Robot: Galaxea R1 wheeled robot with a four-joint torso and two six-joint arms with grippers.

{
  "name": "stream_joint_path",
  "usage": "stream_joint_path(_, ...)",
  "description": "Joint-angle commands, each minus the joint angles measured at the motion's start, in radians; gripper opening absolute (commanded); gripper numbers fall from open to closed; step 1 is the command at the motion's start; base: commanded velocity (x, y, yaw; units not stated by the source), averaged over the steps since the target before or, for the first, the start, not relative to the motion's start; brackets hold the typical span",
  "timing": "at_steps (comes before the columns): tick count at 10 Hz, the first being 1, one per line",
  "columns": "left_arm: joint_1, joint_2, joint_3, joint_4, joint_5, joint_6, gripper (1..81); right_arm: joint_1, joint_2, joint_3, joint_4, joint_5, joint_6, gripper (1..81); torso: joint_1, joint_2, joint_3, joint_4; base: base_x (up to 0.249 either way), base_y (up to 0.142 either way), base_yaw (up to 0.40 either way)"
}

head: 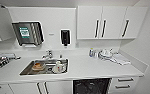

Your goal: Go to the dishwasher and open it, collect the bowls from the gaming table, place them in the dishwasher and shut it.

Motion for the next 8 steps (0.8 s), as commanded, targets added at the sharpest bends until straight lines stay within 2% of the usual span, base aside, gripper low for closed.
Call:
stream_joint_path(1, -0.044, -0.011, -0.002, -0.003, 0.046, 0.006, 1.0, 0.043, -0.029, 0.005, -0.001, -0.055, -0.003, 1.0, 0.001, 0.0, 0.0, -0.001, 0.0, 0.0, 0.0)
stream_joint_path(2, -0.044, -0.011, -0.002, -0.003, 0.046, 0.006, 1.0, 0.045, -0.029, 0.005, -0.003, -0.055, -0.003, 1.0, 0.001, 0.0, 0.0, 0.003, 0.0, 0.0, 0.0)
stream_joint_path(6, -0.044, -0.012, -0.002, -0.003, 0.046, 0.006, 1.0, 0.045, -0.029, 0.008, -0.003, -0.055, -0.003, 1.0, 0.001, 0.0, 0.0, 0.002, 0.0, 0.0, 0.0)
stream_joint_path(7, -0.044, -0.012, -0.002, -0.003, 0.046, 0.006, 1.0, 0.045, -0.029, 0.006, -0.003, -0.055, -0.003, 1.0, 0.001, 0.0, 0.0, 0.022, 0.0, 0.0, 0.0)
stream_joint_path(8, -0.044, -0.012, -0.002, -0.003, 0.046, 0.005, 1.0, 0.045, -0.029, 0.006, -0.003, -0.055, -0.003, 1.0, 0.001, 0.0, 0.0, 0.035, 0.0, 0.0, 0.0)
